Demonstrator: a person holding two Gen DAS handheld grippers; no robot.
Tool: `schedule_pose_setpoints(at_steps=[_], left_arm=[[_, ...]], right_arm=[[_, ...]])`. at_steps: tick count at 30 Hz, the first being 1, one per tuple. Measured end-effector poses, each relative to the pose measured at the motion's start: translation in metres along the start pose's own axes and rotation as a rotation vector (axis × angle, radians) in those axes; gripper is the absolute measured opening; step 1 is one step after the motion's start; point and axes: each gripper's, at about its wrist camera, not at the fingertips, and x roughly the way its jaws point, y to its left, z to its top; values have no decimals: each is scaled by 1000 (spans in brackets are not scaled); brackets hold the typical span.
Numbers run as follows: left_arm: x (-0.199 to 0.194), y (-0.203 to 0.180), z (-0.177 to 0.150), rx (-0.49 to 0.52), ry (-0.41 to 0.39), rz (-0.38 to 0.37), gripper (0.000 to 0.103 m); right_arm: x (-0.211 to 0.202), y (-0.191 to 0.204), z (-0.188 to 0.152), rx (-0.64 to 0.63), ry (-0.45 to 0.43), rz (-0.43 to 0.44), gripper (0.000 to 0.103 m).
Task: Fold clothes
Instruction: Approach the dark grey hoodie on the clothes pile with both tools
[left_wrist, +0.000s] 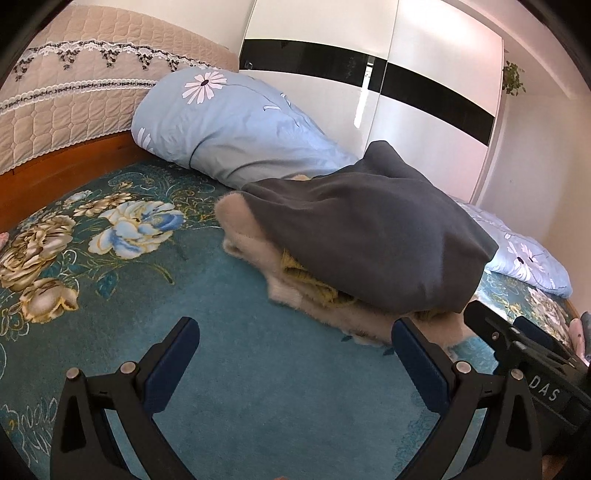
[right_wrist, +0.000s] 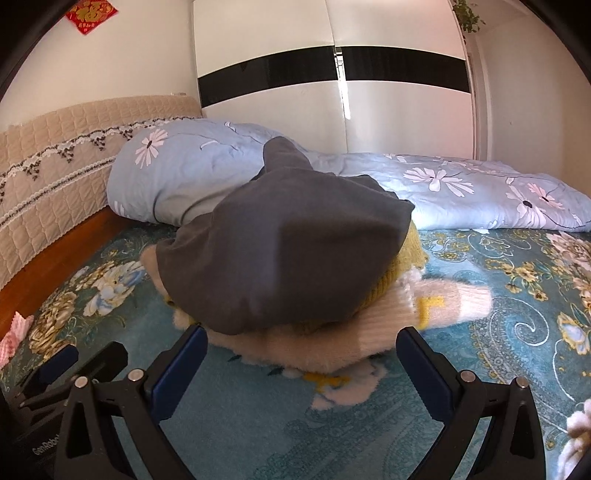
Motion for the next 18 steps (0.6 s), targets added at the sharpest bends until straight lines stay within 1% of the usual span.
schedule_pose_setpoints(at_steps=[3, 9, 18], left_arm=[[2, 3, 1, -10, 7, -8, 103], [2, 6, 1, -26, 7, -1, 103], [4, 4, 0, -14, 22, -25, 103]], right_arm=[[0, 2, -1, -8, 2, -7, 103], [3, 3, -2, -12, 11, -13, 103], [1, 4, 0, -19, 17, -36, 103]])
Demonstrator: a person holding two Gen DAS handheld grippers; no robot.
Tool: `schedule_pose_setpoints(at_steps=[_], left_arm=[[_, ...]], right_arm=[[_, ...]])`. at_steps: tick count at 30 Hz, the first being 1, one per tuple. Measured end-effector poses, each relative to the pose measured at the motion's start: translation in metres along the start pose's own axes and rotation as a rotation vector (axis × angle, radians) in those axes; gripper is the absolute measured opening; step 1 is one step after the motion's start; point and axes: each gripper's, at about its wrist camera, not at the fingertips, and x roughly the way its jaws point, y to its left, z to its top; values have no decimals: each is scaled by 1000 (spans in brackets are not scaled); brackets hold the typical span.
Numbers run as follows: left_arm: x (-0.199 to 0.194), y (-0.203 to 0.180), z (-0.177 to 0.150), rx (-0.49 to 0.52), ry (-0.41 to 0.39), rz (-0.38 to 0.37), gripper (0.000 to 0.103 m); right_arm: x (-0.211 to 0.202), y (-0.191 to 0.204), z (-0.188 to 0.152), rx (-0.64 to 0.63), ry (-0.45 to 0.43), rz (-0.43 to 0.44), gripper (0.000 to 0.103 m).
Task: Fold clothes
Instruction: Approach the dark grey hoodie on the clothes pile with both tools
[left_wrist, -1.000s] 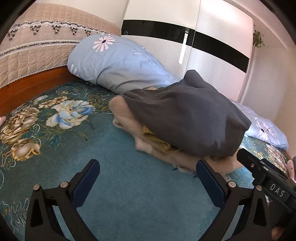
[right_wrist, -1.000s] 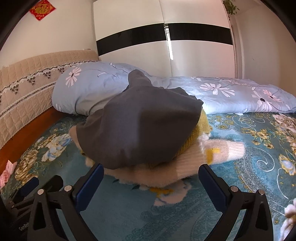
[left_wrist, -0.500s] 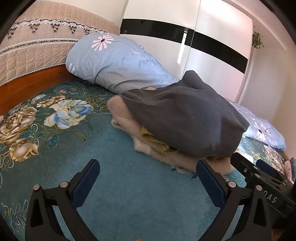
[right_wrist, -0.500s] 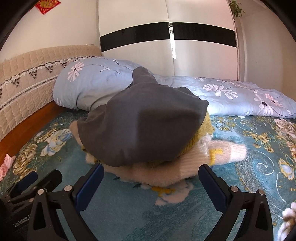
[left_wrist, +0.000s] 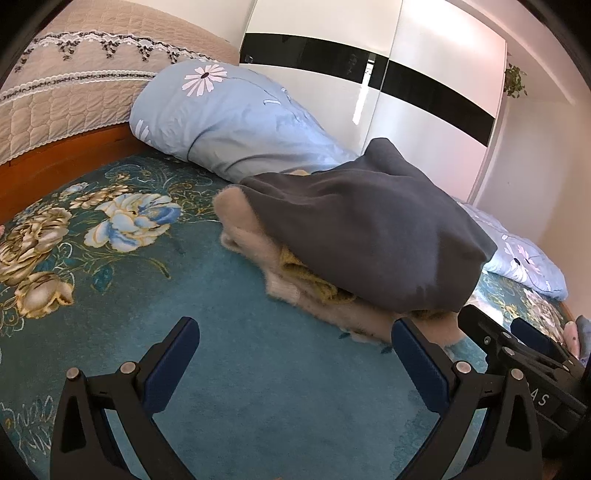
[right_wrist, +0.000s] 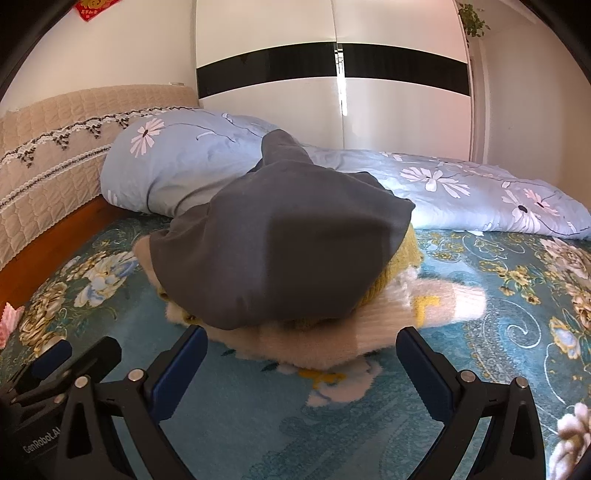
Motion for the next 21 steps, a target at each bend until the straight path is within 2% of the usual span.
schedule_pose_setpoints(at_steps=[21], left_arm=[[3, -4, 0, 10, 6, 4, 103]], right_arm=[[8, -7, -4, 14, 31, 12, 103]])
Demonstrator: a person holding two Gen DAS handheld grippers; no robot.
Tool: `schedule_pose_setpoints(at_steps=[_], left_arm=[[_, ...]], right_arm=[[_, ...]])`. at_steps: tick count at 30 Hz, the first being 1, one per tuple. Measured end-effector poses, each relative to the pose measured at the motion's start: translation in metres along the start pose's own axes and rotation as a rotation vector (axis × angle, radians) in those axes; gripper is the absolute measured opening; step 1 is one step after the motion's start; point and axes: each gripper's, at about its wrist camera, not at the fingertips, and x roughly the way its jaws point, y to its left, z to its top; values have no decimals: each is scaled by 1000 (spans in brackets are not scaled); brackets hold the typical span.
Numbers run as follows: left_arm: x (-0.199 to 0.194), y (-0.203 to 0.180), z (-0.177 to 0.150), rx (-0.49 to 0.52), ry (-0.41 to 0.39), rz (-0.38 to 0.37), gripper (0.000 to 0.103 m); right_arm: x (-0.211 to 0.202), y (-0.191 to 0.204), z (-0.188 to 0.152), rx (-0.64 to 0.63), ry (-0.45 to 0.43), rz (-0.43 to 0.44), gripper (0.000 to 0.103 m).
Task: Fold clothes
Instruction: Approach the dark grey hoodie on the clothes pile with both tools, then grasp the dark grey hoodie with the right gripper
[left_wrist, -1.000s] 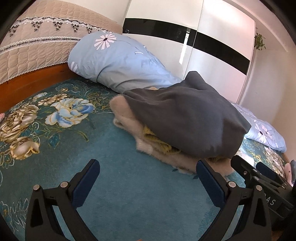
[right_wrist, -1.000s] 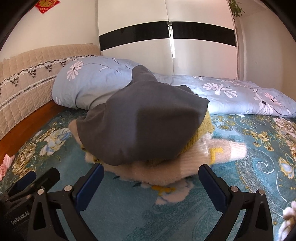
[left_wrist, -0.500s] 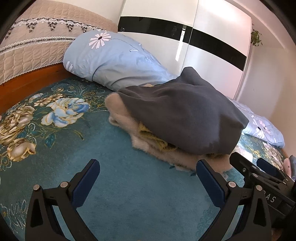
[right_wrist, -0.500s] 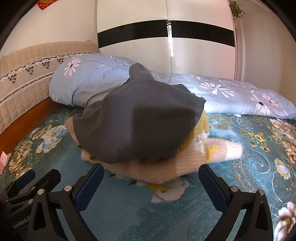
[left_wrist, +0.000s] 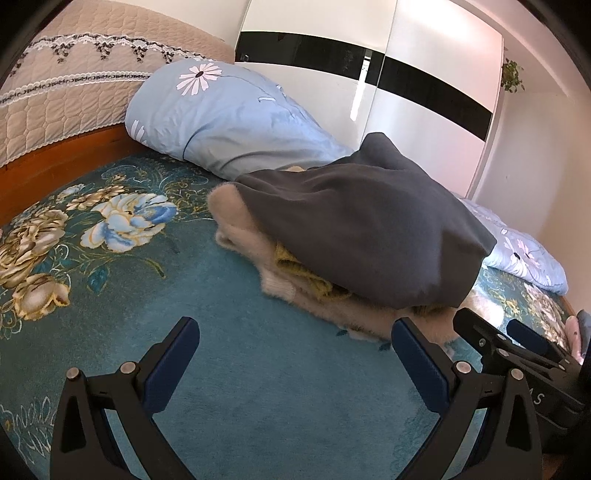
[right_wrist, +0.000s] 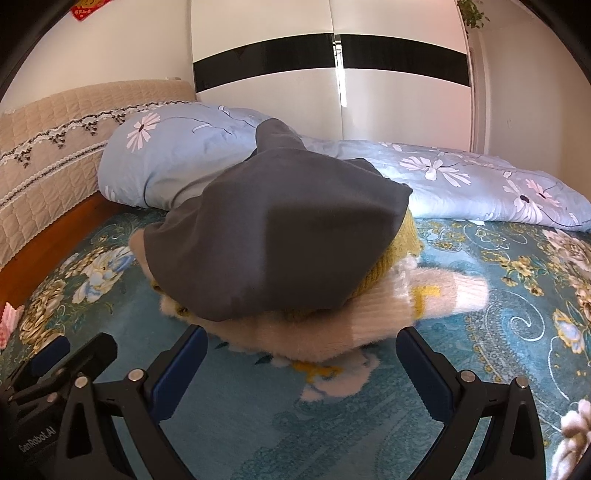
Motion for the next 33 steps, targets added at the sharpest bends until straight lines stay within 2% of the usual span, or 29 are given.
schedule_pose_setpoints(at_steps=[5, 8, 17, 19, 20, 23, 25, 28, 30, 33], left_arm=[[2, 0, 0, 10, 17, 9, 103], [-3, 3, 4, 23, 17, 42, 103], [-31, 41, 15, -51, -3, 109, 103], [-34, 45, 16, -64, -11, 111, 103], [-36, 46, 17, -70, -16, 104, 103], [-38, 47, 19, -73, -19, 90, 103], [-38, 46, 19, -71, -18, 83, 103], [-37, 44, 19, -70, -10, 77, 103], [-36, 44, 18, -71, -6, 78, 103], [-38, 46, 19, -83, -12, 78, 103]], right_arm=[[3, -2, 3, 18, 1, 40, 103], [8, -9, 13, 62, -4, 68, 103], [49, -47, 46, 249, 10, 110, 101], [64, -59, 49, 323, 42, 110, 94], [71, -63, 50, 354, 56, 108, 87], [83, -76, 53, 434, 53, 136, 84], [89, -82, 57, 469, 55, 165, 77], [87, -86, 62, 507, 52, 195, 54], [79, -88, 65, 518, 34, 204, 33], [58, -91, 69, 530, -13, 244, 20]])
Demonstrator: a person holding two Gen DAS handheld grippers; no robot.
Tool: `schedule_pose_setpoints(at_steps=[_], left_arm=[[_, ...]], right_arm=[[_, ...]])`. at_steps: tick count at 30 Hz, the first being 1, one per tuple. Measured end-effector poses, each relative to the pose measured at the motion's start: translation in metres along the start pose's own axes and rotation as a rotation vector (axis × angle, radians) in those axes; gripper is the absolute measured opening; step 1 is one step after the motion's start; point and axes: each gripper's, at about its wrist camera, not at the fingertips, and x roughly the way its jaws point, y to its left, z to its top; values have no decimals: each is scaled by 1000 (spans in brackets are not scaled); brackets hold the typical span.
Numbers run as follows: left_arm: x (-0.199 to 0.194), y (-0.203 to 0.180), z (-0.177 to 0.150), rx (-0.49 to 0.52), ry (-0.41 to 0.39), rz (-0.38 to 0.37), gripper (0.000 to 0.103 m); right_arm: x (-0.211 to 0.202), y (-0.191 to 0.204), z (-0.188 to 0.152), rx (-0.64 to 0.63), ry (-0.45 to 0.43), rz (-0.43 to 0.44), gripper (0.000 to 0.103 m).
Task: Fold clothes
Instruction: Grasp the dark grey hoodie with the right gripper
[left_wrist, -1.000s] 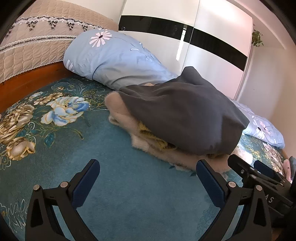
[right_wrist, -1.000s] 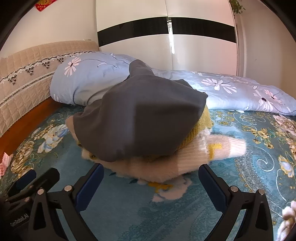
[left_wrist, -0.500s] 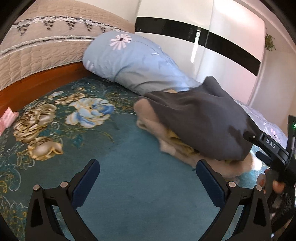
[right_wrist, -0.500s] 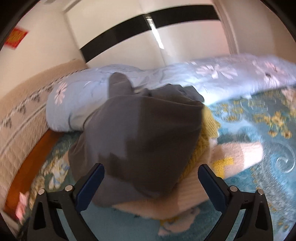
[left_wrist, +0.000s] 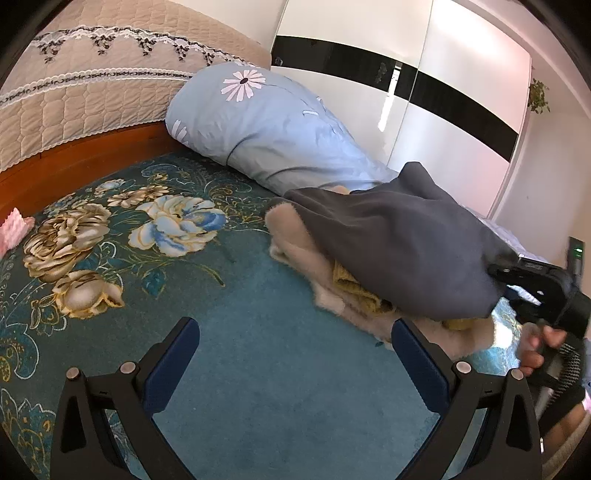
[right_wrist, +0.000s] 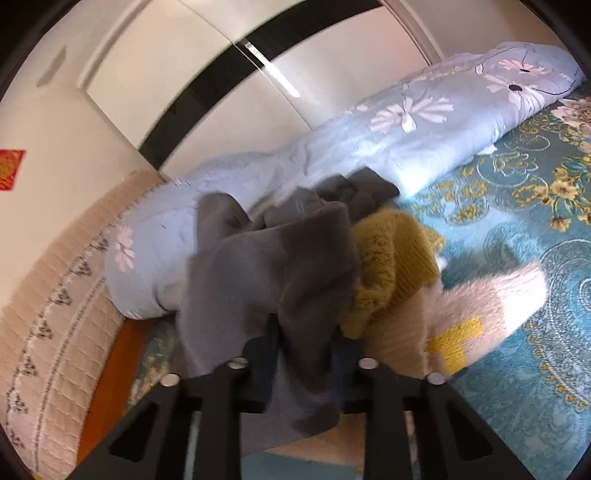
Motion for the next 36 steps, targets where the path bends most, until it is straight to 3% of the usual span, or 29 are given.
schedule_pose_setpoints(at_steps=[4, 8, 13, 18, 26, 29, 36], left_arm=[[0, 0, 0, -1, 2, -6, 103], [1, 1, 0, -8, 7, -21, 103], [0, 4, 0, -24, 4, -45, 103], [-4, 2, -1, -4, -12, -59, 103], [-33, -6, -19, 125, -60, -105, 103], [-43, -11, -30, 207, -67, -79, 103], [-60, -10, -22, 106, -8, -130, 103]], right_arm=[[-24, 13, -3, -22, -12, 84, 14], [-50, 23, -9, -19, -21, 234, 8], [-80, 55, -20, -135, -18, 326, 7], [-112, 68, -32, -159, -10, 414, 7], [-162, 35, -47, -110, -1, 451, 7], [-178, 20, -52, -74, -1, 465, 7], [-227, 16, -45, -88, -31, 488, 7]])
